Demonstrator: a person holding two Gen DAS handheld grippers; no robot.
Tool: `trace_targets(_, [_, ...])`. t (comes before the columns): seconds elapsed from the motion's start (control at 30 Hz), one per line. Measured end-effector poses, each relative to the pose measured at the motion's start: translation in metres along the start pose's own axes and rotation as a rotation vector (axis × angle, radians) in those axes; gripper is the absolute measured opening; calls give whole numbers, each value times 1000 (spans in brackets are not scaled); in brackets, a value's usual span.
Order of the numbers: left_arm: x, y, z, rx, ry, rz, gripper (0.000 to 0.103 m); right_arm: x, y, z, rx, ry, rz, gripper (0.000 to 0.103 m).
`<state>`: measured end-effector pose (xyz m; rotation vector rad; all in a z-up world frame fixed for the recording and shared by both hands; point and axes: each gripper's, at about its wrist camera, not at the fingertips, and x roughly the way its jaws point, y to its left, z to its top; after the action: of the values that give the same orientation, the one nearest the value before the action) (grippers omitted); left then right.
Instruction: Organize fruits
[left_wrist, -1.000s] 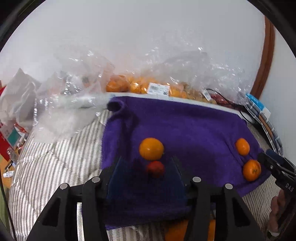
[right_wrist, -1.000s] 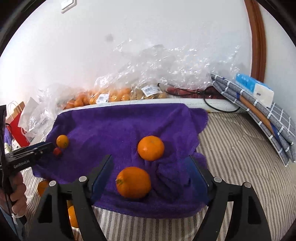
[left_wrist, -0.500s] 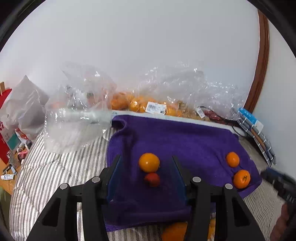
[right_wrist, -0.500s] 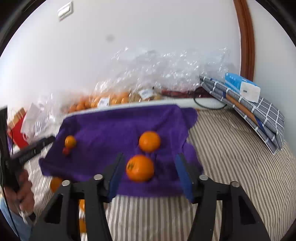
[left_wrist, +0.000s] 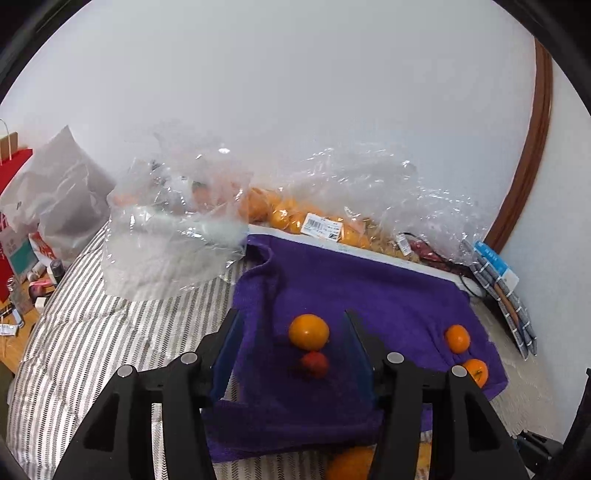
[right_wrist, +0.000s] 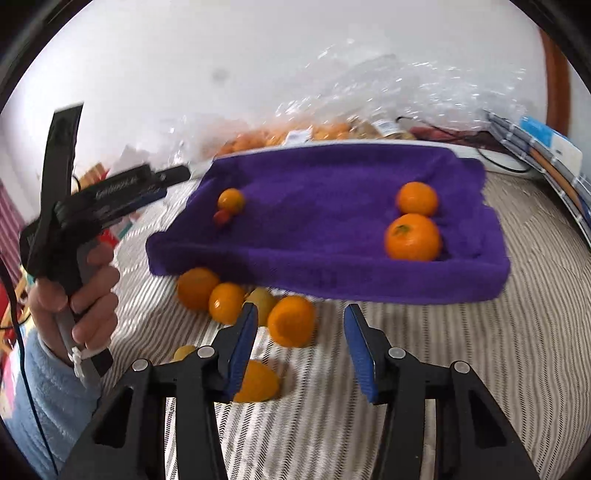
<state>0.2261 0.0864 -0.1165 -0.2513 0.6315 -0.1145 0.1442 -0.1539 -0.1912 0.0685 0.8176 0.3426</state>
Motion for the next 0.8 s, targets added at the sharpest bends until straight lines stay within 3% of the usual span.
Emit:
trace_targets(0.1, [0,1,1,-7,1,-6,52,9,2,0,1,27,3,45])
trace_targets(0.2, [-1,2,2,-8,2,-15,52,19,0,0,13,59,10,32])
trace_targets(0.43, [-4,-3,1,14,-5,-24,52,7,-6,-4,15,12,-9,31])
trace_targets(0.57, [-2,-8,-1,34,7,-27,52,-15,-24,-14,-16,1,-162,31])
trace_targets(0.7, [-6,-17,-4,76,7,-20,52,-21,-44,-28,21,38,-176,32])
trace_targets(0.8, [-10,-25,-5,105,60,-8,52,-24,-48,-33,31,23,-167,32])
